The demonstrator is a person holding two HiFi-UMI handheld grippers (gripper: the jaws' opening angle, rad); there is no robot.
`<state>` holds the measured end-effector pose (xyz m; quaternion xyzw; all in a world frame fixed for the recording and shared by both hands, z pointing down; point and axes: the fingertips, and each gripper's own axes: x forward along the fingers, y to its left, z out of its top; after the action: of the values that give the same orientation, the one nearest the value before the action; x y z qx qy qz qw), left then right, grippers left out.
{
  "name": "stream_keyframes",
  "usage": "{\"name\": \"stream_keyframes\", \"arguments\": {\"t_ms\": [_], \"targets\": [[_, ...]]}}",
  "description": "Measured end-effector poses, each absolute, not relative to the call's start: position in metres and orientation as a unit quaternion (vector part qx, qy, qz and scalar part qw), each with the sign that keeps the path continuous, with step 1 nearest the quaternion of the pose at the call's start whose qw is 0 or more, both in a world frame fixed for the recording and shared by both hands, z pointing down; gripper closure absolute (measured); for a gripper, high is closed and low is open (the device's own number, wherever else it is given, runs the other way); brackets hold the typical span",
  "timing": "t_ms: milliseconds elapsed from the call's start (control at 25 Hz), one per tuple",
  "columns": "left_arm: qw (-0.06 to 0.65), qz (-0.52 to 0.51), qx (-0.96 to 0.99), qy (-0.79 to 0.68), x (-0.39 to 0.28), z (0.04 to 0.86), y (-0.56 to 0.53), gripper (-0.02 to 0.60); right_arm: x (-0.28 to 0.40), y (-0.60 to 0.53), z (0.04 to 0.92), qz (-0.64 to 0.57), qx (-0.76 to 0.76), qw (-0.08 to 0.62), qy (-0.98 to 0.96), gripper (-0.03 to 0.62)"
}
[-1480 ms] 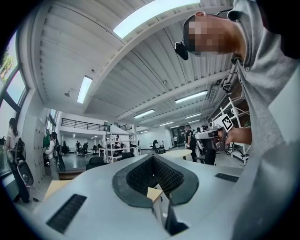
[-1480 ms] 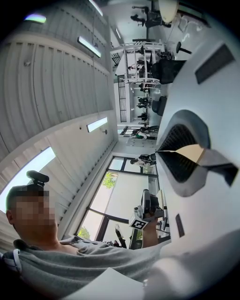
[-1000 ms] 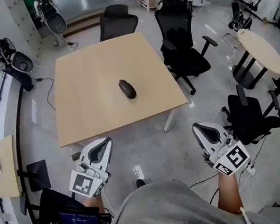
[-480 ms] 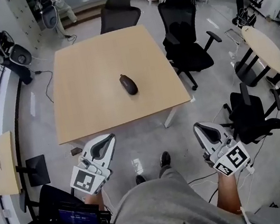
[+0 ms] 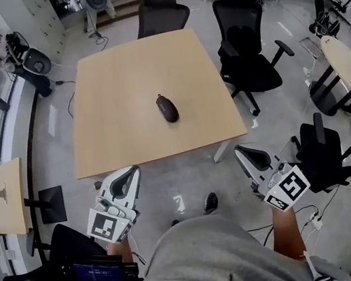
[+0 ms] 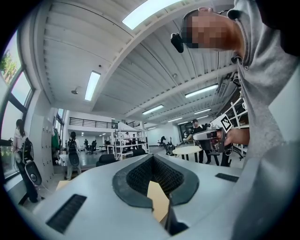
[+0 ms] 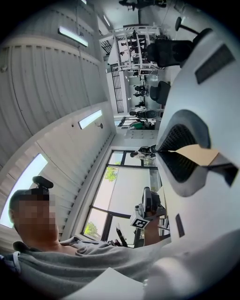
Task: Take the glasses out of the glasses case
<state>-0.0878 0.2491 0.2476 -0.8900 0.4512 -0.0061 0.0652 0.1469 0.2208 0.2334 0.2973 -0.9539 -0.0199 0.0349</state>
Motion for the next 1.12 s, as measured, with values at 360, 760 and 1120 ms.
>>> {"name": "stream_keyframes", "arguments": {"t_ms": [360,760,1120], "targets": [[0.074,-0.019,-0.881,0.468,-0.028,0.226,0.174,0.577,0.199,0.136,0.225,-0.010,0.272,0.029,-0.962,0.586],[0.066,-0.034,-0.865,0.497,0.005,0.236,0.133,0.577,0.221,0.079,0.238,-0.002,0.226,0.033,-0.974,0.586],[0.045,-0.042,-0.868,0.492,0.032,0.252,0.085,0.577,0.240,0.035,0.257,0.022,0.221,0.048,-0.974,0.586]]}}
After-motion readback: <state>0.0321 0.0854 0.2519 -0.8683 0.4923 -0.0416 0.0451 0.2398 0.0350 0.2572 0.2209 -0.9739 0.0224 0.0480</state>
